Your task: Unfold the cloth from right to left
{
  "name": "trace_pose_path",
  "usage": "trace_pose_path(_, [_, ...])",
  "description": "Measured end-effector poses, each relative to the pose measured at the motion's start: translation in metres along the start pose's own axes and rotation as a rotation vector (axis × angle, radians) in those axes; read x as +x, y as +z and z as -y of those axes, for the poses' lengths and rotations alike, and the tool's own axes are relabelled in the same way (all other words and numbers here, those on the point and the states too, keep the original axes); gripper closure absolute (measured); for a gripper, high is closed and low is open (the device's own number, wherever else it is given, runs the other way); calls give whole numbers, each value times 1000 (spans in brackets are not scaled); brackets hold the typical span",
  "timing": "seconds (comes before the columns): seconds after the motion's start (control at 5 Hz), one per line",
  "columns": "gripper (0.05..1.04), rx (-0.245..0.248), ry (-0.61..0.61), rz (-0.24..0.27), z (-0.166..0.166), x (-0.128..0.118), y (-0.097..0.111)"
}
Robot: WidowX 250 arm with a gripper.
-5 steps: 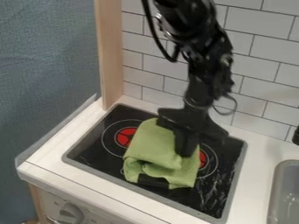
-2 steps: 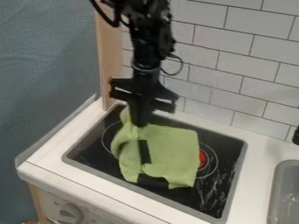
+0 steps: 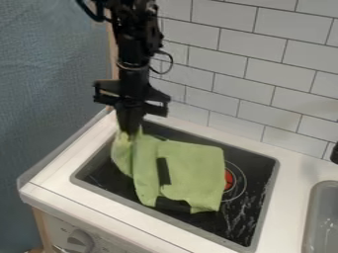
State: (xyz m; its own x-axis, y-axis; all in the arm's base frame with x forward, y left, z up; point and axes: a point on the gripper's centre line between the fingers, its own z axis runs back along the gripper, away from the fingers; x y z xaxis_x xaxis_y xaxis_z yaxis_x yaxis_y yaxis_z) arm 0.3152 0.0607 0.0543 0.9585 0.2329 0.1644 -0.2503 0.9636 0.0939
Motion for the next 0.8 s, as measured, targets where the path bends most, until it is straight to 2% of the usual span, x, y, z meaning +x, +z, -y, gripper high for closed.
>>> trace_pose_path(0.2, [1033,18,29,-37,-20,3,-13])
trace_pose_path(0.8, [1033,-9,61,-148,-47,3,-60])
